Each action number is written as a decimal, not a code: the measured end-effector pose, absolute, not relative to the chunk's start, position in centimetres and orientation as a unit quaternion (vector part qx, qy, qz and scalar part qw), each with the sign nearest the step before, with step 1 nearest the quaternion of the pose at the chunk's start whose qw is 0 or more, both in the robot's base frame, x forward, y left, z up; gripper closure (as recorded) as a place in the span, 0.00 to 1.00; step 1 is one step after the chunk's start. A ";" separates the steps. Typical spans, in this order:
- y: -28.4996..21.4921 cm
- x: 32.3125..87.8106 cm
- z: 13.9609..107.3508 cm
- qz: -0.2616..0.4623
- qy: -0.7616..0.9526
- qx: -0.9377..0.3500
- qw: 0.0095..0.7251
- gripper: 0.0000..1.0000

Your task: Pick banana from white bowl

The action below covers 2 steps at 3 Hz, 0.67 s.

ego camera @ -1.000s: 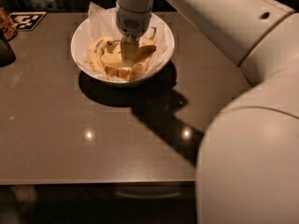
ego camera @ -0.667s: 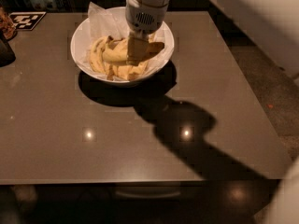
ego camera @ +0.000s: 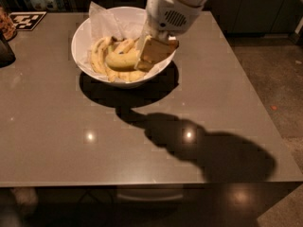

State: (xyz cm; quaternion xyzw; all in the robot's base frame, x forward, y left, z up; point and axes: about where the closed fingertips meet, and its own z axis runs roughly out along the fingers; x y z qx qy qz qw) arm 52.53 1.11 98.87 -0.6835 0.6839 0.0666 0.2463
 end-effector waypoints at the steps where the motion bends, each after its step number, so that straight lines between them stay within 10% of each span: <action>1: -0.9 47.7 100.6 0.086 0.674 -0.674 0.289 1.00; 2: -1.0 47.6 100.6 0.087 0.674 -0.674 0.289 1.00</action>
Offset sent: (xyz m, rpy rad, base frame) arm -0.0666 -0.0313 0.0209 0.1276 -0.0417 0.0020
